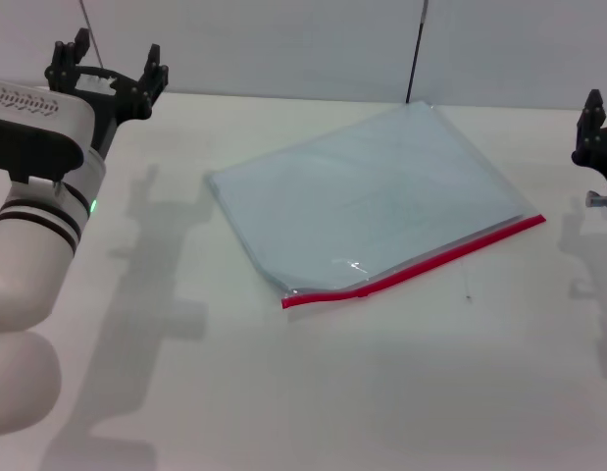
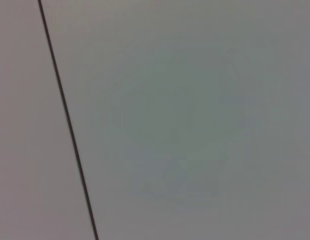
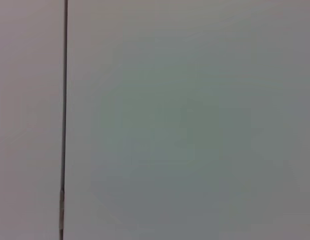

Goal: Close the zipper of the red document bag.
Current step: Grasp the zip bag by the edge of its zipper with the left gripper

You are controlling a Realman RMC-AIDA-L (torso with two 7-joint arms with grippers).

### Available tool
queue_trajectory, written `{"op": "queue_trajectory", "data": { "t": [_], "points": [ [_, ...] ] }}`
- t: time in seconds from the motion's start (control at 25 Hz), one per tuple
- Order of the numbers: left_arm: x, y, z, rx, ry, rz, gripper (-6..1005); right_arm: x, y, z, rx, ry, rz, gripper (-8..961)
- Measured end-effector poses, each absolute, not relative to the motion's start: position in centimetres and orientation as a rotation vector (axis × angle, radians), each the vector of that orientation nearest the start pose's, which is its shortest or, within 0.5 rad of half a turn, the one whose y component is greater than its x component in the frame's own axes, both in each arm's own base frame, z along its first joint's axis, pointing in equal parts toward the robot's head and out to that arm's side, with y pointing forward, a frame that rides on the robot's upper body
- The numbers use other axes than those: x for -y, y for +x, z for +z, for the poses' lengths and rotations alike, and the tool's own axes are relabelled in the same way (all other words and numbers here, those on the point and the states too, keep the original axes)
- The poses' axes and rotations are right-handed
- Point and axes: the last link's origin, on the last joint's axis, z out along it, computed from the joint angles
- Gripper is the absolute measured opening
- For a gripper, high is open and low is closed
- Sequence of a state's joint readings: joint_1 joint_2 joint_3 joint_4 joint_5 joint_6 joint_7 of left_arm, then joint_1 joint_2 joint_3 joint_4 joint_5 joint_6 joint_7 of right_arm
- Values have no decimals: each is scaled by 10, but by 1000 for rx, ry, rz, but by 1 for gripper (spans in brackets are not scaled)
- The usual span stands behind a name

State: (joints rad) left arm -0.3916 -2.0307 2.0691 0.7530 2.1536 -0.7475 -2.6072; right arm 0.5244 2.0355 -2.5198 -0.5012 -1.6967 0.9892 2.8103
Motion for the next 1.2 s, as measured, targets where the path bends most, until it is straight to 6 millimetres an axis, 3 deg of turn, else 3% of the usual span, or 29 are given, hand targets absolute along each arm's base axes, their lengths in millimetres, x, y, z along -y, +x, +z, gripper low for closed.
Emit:
{"op": "queue_trajectory", "data": {
  "t": [0.24, 0.56, 0.92, 1.2],
  "points": [
    [-391, -240, -23, 379, -1696, -446, 843, -372, 283, -35, -565, -1544, 554, 303],
    [-386, -200, -54, 250, -2009, -285, 843, -373, 291, -39, -592, -1580, 498, 303],
    [-378, -176, -52, 175, -2225, -186, 843, -374, 293, -41, -613, -1590, 483, 311],
    [-371, -172, -47, 97, -2341, -48, 842, -374, 294, -40, -621, -1583, 483, 433]
  ]
}}
